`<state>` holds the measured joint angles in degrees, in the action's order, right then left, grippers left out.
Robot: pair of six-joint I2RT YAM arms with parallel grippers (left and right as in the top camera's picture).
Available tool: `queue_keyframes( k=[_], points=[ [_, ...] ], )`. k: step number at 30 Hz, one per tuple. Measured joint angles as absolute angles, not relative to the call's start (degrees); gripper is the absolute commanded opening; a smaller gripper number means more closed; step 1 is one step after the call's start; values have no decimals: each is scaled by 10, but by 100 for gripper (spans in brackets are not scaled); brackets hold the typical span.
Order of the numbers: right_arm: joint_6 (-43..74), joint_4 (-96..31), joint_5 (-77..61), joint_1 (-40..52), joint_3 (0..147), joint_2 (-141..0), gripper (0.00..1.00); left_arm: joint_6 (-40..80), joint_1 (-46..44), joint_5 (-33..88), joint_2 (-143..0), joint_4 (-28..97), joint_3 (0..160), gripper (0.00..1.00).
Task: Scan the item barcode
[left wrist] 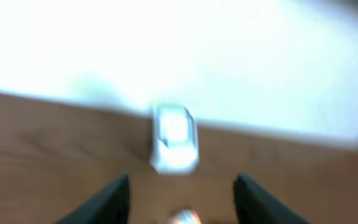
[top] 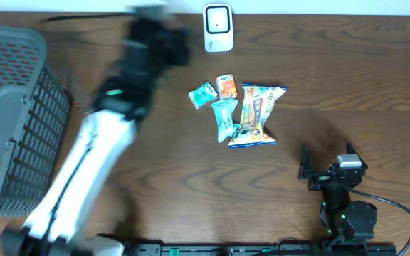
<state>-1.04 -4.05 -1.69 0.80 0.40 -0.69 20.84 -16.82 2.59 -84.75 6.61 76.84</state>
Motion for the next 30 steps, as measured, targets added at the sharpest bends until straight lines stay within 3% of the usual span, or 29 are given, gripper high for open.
queue_keyframes(
  k=[3,7,14,21,30],
  points=[
    [-10,-40,-17,8,4,-7,99,207,-68,22,-762,82,769,75],
    [-10,-40,-17,8,4,-7,99,207,50,11,-701,117,769,77],
    [-10,-40,-17,8,4,-7,99,226,229,-171,-682,231,769,95],
    [-10,-41,-17,8,4,-7,99,274,353,-320,-748,283,768,96],
    [-10,-41,-17,8,4,-7,99,315,434,-322,-884,367,768,96]
  ],
)
